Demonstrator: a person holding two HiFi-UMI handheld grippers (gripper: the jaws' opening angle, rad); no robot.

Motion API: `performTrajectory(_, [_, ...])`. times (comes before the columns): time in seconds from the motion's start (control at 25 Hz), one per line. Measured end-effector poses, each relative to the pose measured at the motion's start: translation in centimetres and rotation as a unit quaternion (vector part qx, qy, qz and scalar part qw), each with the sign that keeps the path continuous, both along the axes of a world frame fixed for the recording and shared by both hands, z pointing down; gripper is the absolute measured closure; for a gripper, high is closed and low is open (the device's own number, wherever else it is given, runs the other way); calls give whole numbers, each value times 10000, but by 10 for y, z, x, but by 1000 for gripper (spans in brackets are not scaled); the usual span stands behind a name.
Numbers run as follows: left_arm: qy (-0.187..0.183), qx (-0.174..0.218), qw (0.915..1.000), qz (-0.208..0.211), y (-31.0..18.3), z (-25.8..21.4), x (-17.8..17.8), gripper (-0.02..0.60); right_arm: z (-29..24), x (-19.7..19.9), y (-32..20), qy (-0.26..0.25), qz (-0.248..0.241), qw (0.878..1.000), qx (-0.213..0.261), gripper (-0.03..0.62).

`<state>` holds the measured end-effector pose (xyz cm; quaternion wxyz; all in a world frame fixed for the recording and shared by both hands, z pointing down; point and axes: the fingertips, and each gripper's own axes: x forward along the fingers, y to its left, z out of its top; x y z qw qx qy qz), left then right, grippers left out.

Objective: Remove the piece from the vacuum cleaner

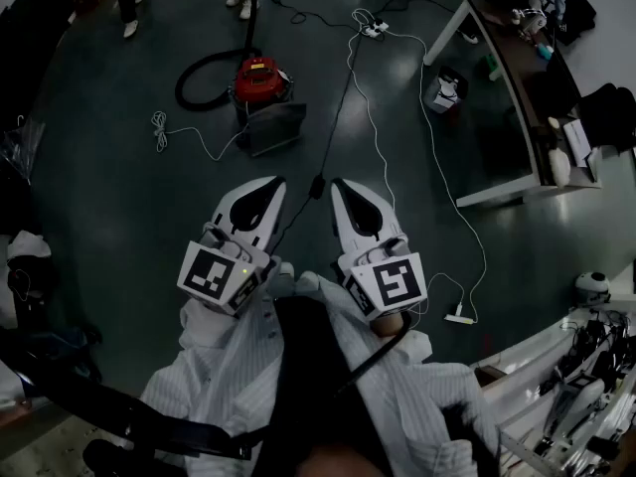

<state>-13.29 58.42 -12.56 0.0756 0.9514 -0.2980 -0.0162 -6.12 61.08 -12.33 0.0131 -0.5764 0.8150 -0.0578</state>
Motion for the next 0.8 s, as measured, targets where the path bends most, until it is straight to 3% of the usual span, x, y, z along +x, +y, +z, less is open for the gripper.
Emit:
performTrajectory(0.44, [-142, 7, 9998, 104, -1, 6, 14, 580, 5, 9, -3, 95, -71, 9999, -39, 595])
performTrajectory(0.8, [-231, -87, 9995, -218, -26, 24, 17, 580, 22, 27, -23, -30, -75, 9998, -154, 595])
